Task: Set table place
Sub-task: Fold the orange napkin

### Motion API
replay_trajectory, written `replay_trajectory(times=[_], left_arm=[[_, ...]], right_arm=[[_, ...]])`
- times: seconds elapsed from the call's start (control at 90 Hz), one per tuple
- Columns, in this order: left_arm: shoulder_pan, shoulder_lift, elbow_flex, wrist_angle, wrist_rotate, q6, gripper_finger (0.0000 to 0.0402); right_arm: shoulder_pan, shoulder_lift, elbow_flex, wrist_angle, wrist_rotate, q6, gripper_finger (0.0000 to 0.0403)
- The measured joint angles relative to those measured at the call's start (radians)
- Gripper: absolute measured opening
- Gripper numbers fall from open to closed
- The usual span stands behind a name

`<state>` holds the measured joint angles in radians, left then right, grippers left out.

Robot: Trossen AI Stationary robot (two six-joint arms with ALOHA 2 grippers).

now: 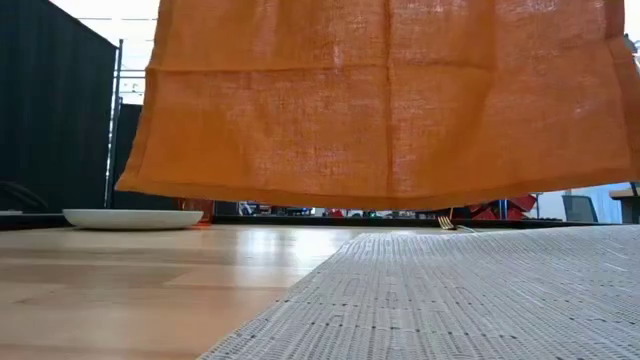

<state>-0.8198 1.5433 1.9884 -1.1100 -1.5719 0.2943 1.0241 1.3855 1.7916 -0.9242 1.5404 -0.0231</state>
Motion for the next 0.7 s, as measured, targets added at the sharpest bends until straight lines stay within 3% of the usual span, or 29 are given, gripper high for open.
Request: replay_trajectory(times=[0.2,0.367,0.5,0.7], left_arm=[[0.044,-0.011,0.0,-0.022,0.0,-0.028,0.0],[0.133,-0.054,-0.001,-0.186,0.05,-0.188,0.0],[0.25,-0.074,0.0,-0.307,0.136,-0.29,0.0],[0.412,-0.074,0.0,-0.397,0.199,-0.308,0.0]], right_arm=[[-0.005,-0.031,0.0,-0.047,0.005,0.03,0.0],[-0.051,-0.097,0.0,-0.169,-0.025,0.144,0.0],[-0.139,-0.154,0.0,-0.281,-0.099,0.241,0.0],[-0.305,-0.192,0.0,-0.36,-0.211,0.262,0.0]])
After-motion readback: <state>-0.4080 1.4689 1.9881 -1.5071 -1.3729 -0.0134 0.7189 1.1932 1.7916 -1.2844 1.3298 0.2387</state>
